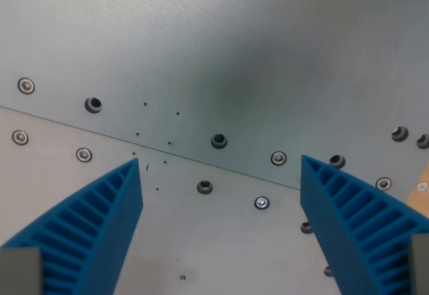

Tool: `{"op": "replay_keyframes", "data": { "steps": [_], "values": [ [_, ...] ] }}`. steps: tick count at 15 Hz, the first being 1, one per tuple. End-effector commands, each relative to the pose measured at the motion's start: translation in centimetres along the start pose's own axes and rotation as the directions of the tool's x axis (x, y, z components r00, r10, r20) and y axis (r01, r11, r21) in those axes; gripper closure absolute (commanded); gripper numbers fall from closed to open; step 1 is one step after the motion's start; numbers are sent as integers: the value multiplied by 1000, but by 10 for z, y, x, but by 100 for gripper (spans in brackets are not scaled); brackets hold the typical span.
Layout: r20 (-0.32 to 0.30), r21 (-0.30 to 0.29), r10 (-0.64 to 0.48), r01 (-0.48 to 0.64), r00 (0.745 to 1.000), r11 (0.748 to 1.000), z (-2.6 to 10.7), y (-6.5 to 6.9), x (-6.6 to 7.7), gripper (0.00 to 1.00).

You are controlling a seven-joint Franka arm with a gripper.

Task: Move in base positive y

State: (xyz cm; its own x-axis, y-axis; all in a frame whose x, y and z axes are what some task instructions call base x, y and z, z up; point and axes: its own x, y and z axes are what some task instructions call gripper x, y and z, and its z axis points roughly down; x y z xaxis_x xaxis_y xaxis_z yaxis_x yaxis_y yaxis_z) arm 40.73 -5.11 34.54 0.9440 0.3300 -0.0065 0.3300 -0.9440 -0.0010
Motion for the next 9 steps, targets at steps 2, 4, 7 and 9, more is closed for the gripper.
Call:
{"op": "replay_keyframes", "data": {
  "steps": [2,4,7,9],
  "values": [
    [-6,-2,0,0,1000,1000,-3,-10,6,0],
    [-6,-2,0,0,1000,1000,-3,-20,13,0],
    [-6,-2,0,0,1000,1000,-3,-35,23,0],
    [-6,-2,0,0,1000,1000,-3,-45,30,0]
  ]
}}
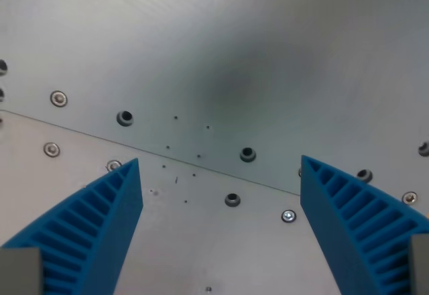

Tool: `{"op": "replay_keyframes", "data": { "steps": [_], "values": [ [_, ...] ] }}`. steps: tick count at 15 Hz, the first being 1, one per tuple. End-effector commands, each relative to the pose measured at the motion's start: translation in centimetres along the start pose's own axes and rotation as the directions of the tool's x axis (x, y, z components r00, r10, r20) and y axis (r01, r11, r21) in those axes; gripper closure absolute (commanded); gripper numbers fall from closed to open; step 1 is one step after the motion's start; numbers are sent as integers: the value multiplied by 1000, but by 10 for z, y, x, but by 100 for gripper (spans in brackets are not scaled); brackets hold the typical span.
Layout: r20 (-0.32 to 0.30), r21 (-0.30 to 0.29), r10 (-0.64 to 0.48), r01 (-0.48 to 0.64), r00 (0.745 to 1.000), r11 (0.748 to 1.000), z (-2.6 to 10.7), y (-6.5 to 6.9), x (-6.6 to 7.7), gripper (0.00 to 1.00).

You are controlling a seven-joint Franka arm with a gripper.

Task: Move in base positive y

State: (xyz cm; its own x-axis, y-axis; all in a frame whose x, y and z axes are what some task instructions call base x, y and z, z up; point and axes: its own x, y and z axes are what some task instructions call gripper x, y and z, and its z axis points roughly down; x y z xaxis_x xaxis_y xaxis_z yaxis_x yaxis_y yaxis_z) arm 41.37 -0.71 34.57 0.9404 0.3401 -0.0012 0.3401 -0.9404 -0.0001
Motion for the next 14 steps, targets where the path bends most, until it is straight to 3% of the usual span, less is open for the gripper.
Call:
{"op": "replay_keyframes", "data": {
  "steps": [1,14],
  "values": [
    [-1,-1,11,-11,1000,1000,-2,-10,13,0],
    [-1,-1,11,-11,1000,1000,-2,-75,58,0]
  ]
}}
